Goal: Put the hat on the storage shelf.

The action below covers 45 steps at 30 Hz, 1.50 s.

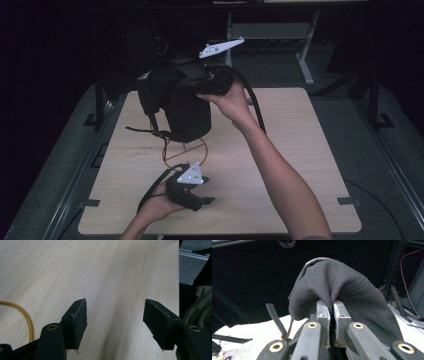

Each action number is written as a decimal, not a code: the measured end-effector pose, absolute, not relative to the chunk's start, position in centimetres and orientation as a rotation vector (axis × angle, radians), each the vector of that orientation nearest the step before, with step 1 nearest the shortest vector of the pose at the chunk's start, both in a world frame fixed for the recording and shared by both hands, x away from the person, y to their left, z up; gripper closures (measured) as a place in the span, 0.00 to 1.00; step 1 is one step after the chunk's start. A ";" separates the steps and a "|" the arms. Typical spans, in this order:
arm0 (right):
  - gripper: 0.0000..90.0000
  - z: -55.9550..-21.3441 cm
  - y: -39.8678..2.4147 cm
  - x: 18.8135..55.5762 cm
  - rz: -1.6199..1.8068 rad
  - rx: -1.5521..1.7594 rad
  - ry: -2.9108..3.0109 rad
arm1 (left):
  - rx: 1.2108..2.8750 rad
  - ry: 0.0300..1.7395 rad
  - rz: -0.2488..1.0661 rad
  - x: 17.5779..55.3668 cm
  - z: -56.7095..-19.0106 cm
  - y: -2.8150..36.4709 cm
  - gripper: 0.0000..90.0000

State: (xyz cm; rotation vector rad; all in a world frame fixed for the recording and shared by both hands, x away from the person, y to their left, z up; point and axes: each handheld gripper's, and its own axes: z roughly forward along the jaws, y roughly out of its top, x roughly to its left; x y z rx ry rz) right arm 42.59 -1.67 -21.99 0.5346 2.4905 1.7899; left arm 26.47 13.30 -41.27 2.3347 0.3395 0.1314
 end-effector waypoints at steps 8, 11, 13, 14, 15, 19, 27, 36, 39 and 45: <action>0.93 -22.7 -1.0 43.6 1.815 0.593 2.492 | 2.341 0.338 0.116 26.5 -41.3 13.1 0.39; 0.93 -23.0 -0.6 43.8 1.811 0.602 2.498 | 2.343 0.338 0.116 26.5 -41.4 13.0 0.39; 0.92 -23.1 -0.3 43.8 1.794 0.604 2.505 | 2.347 0.339 0.116 26.5 -41.4 13.0 0.39; 0.92 -23.2 -0.1 43.9 1.781 0.604 2.511 | 2.345 0.339 0.115 26.5 -41.4 13.0 0.39; 0.92 -23.3 0.0 44.0 1.775 0.601 2.515 | 2.344 0.339 0.115 26.5 -41.5 13.0 0.39; 0.92 -23.8 0.8 44.0 1.756 0.600 2.543 | 2.347 0.333 0.114 26.5 -41.5 13.0 0.39; 0.89 -24.5 1.6 44.2 1.740 0.630 2.550 | 2.355 0.335 0.101 26.5 -41.8 12.7 0.39; 0.79 -24.9 2.8 44.1 1.726 0.623 2.543 | 2.360 0.326 0.096 26.4 -41.9 12.6 0.39; 0.72 -24.8 2.8 44.0 1.715 0.630 2.540 | 2.359 0.326 0.094 26.4 -41.9 12.7 0.39; 0.61 -24.9 3.0 43.7 1.700 0.616 2.562 | 2.358 0.318 0.093 26.3 -41.8 12.6 0.39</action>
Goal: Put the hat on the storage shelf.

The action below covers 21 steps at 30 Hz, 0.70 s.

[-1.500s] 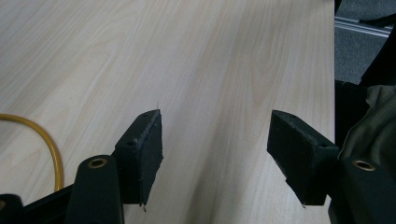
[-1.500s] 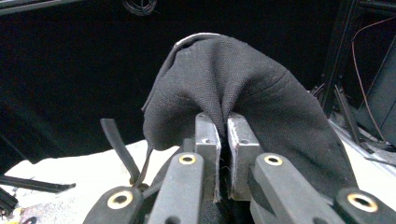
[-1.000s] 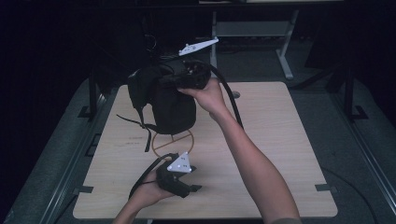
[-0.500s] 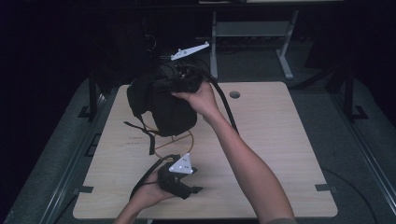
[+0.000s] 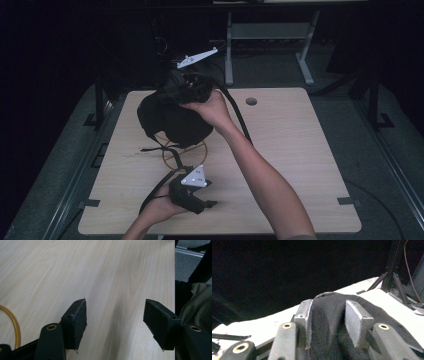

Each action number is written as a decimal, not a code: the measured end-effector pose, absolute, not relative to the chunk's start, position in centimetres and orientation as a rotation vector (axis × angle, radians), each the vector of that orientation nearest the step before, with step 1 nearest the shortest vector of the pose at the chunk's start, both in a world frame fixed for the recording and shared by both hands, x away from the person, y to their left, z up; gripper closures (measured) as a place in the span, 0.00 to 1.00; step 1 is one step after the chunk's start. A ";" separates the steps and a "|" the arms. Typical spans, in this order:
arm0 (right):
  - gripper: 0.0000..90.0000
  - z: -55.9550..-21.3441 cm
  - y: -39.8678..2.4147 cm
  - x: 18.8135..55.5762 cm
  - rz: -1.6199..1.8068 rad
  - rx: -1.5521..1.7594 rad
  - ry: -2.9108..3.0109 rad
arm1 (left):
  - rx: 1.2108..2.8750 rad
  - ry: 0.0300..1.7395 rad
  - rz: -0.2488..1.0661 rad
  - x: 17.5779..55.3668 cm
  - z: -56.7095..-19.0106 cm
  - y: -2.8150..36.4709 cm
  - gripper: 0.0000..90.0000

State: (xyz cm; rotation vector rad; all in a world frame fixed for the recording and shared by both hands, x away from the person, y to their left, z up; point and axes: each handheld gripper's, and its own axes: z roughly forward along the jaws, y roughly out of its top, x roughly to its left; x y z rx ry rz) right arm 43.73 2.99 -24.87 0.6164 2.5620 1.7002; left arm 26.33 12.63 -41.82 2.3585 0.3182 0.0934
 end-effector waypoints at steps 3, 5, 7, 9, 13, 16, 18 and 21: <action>0.55 -24.7 2.8 43.6 1.693 0.617 2.563 | 2.353 0.322 0.095 26.4 -41.8 12.7 0.39; 0.52 -24.7 2.5 43.5 1.699 0.606 2.557 | 2.356 0.321 0.096 26.4 -41.8 12.8 0.38; 0.49 -24.6 2.2 43.3 1.693 0.604 2.535 | 2.349 0.333 0.094 26.4 -41.8 12.8 0.38; 0.48 -24.7 1.9 43.3 1.687 0.603 2.536 | 2.348 0.334 0.095 26.4 -41.8 12.8 0.38; 0.48 -24.7 1.0 43.1 1.704 0.618 2.516 | 2.352 0.322 0.106 26.4 -41.7 12.8 0.38; 0.50 -24.7 0.3 42.9 1.692 0.614 2.514 | 2.343 0.332 0.102 26.3 -41.8 12.9 0.38; 0.51 -24.7 -0.1 42.7 1.707 0.608 2.508 | 2.343 0.333 0.103 26.3 -41.8 12.9 0.38; 0.54 -24.8 -0.7 42.3 1.711 0.603 2.503 | 2.341 0.330 0.102 26.3 -41.7 12.8 0.38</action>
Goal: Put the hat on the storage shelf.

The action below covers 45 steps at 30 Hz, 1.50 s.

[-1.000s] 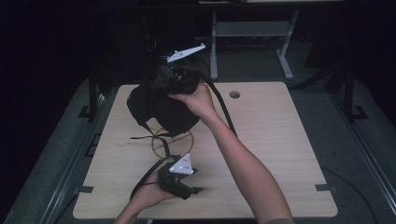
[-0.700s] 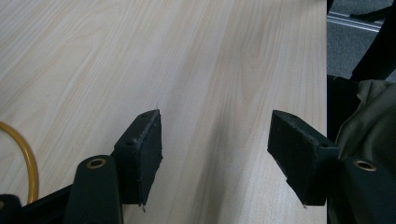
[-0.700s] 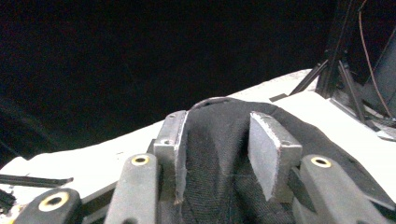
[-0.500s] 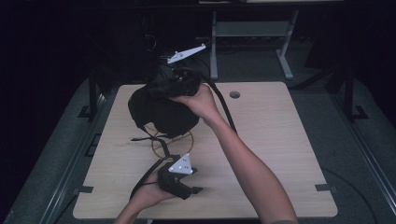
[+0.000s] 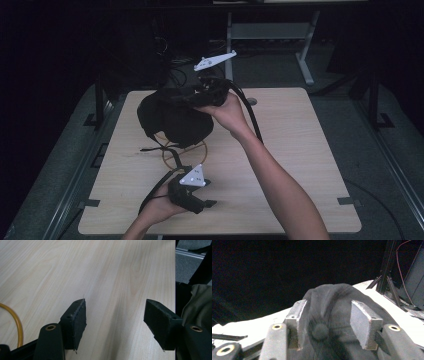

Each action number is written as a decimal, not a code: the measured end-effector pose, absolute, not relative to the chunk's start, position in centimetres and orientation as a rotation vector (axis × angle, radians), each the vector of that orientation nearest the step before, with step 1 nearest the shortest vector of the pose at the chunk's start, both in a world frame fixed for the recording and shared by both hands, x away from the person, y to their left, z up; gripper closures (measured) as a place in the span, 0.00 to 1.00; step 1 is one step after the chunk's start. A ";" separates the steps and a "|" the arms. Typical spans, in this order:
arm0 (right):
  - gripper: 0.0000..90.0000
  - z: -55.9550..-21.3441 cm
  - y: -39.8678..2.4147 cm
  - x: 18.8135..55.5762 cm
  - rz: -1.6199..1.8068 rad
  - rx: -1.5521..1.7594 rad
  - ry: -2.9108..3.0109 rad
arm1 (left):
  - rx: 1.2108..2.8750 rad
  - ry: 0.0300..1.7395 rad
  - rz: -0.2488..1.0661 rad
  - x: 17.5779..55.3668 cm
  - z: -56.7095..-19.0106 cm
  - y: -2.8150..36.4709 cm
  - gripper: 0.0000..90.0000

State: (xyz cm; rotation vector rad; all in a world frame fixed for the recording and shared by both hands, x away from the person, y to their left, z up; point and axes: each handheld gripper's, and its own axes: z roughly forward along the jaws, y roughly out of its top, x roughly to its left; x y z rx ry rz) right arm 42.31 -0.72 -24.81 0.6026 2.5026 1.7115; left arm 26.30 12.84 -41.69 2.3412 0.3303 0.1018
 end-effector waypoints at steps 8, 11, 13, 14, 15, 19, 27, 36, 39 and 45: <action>0.77 -25.3 -1.7 41.9 1.727 0.569 2.524 | 2.347 0.330 0.098 26.3 -41.8 12.6 0.38; 0.81 -25.4 -1.1 41.7 1.725 0.549 2.533 | 2.343 0.330 0.099 26.3 -41.8 12.6 0.38; 0.81 -25.6 -0.6 41.5 1.713 0.540 2.549 | 2.339 0.331 0.097 26.3 -41.9 12.6 0.38; 0.81 -25.7 -0.4 41.5 1.707 0.538 2.551 | 2.341 0.329 0.099 26.3 -41.9 12.6 0.38; 0.81 -25.7 -0.4 41.5 1.708 0.539 2.549 | 2.344 0.328 0.100 26.3 -41.8 12.6 0.38; 0.75 -25.6 -1.1 41.5 1.736 0.548 2.536 | 2.345 0.331 0.098 26.3 -41.8 12.7 0.38; 0.65 -25.7 -4.2 41.1 1.728 0.601 2.497 | 2.339 0.337 0.103 26.4 -41.7 12.8 0.38; 0.57 -26.4 -7.9 40.2 1.682 0.639 2.489 | 2.332 0.346 0.103 26.4 -41.7 12.8 0.36; 0.56 -26.7 -8.8 40.1 1.674 0.651 2.485 | 2.335 0.340 0.111 26.5 -41.7 12.8 0.36; 0.48 -27.4 -11.7 39.5 1.638 0.712 2.474 | 2.329 0.348 0.113 26.6 -41.7 12.8 0.34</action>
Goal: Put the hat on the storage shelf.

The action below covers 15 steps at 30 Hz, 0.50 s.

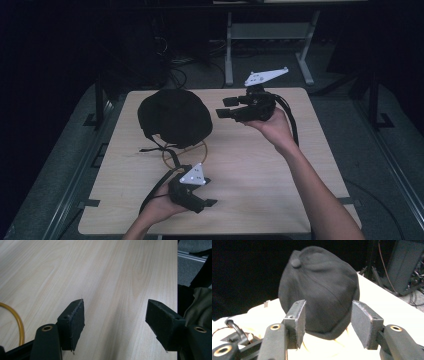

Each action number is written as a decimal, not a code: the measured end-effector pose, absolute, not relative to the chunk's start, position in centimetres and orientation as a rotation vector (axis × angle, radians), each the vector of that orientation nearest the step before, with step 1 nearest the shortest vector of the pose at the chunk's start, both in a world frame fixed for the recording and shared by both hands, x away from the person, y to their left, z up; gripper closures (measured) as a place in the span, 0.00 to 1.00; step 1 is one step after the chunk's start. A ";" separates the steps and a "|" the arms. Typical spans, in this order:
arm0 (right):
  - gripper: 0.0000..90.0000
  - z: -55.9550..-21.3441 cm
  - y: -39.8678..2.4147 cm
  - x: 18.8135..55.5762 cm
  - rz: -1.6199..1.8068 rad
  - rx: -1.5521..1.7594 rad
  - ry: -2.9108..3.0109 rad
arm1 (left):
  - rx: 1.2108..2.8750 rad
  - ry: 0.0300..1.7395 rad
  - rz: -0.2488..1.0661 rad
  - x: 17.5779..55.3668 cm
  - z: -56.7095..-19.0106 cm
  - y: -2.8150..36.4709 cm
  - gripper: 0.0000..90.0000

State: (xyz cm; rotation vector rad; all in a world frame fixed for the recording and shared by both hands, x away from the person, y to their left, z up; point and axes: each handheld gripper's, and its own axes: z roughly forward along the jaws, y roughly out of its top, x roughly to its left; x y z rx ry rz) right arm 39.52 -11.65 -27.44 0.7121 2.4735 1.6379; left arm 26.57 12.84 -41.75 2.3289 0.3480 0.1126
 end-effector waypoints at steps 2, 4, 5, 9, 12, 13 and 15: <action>0.47 -27.7 -12.4 39.3 1.631 0.724 2.472 | 2.330 0.347 0.117 26.6 -41.7 12.9 0.34; 0.45 -28.1 -13.1 39.1 1.613 0.736 2.471 | 2.325 0.353 0.118 26.6 -41.7 13.0 0.34; 0.45 -28.2 -13.5 39.0 1.618 0.751 2.469 | 2.327 0.351 0.120 26.6 -41.7 13.0 0.34; 0.42 -29.0 -15.1 38.6 1.607 0.787 2.464 | 2.324 0.355 0.118 26.7 -41.7 13.1 0.33; 0.40 -29.5 -16.0 38.4 1.597 0.809 2.462 | 2.328 0.357 0.120 26.7 -41.7 13.0 0.33; 0.40 -29.7 -16.3 38.3 1.594 0.813 2.461 | 2.326 0.360 0.120 26.7 -41.8 13.0 0.33; 0.39 -29.9 -16.8 38.3 1.593 0.827 2.461 | 2.326 0.360 0.121 26.7 -41.8 12.9 0.32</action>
